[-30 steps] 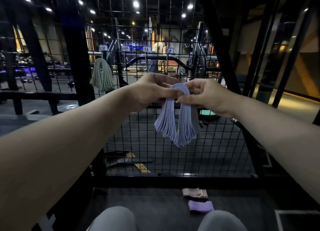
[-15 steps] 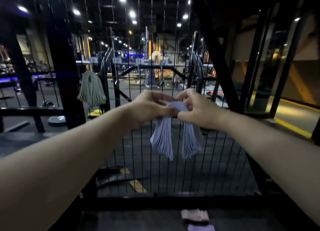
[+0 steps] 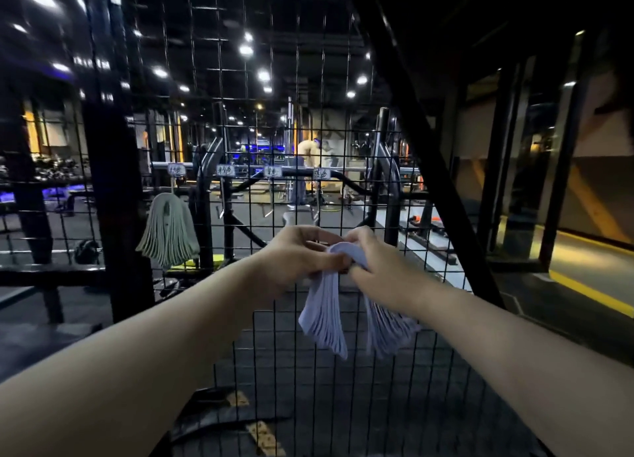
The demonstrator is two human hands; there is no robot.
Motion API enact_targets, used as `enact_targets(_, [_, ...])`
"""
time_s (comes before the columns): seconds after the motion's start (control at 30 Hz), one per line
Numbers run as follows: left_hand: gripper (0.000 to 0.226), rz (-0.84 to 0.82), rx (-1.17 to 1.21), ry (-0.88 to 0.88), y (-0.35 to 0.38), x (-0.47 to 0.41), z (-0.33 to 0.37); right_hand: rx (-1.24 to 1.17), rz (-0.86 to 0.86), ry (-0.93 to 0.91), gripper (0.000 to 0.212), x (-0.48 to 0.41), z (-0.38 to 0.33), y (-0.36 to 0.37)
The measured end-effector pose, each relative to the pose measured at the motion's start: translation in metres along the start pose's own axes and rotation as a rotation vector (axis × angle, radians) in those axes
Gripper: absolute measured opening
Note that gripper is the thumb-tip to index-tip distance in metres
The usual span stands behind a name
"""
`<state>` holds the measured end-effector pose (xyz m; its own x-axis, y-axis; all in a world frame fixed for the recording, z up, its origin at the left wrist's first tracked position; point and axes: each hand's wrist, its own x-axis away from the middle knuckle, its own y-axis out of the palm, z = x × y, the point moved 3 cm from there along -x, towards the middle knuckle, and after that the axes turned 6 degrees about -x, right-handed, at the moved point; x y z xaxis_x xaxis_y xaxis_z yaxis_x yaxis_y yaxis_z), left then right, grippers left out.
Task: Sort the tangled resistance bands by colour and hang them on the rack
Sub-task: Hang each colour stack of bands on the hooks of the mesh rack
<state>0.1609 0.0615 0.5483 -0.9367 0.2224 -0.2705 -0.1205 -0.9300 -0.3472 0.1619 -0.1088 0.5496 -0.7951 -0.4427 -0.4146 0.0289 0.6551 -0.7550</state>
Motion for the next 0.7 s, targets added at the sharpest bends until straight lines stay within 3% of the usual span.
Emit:
enact_targets(0.13, [0.058, 0.002, -0.01, -0.01, -0.012, -0.016, 0.0, 0.086, -0.054, -0.025, 0.046, -0.015, 0.001, 0.0])
enact_targets(0.27, [0.049, 0.021, -0.034, -0.026, -0.018, -0.028, 0.001, 0.086, -0.015, -0.007, 0.046, -0.029, -0.002, 0.004])
enact_targets(0.43, [0.042, 0.034, -0.078, -0.009, -0.028, -0.039, 0.004, -0.041, 0.09, 0.031, 0.025, -0.042, -0.005, 0.008])
enact_targets(0.57, [0.044, 0.015, -0.131, 0.004, -0.038, -0.044, 0.001, 0.167, 0.094, -0.012, 0.013, -0.048, -0.008, 0.007])
enact_targets(0.7, [0.029, 0.069, -0.369, 0.099, -0.038, -0.052, -0.005, 0.297, 0.015, -0.002, 0.003, -0.064, -0.011, 0.008])
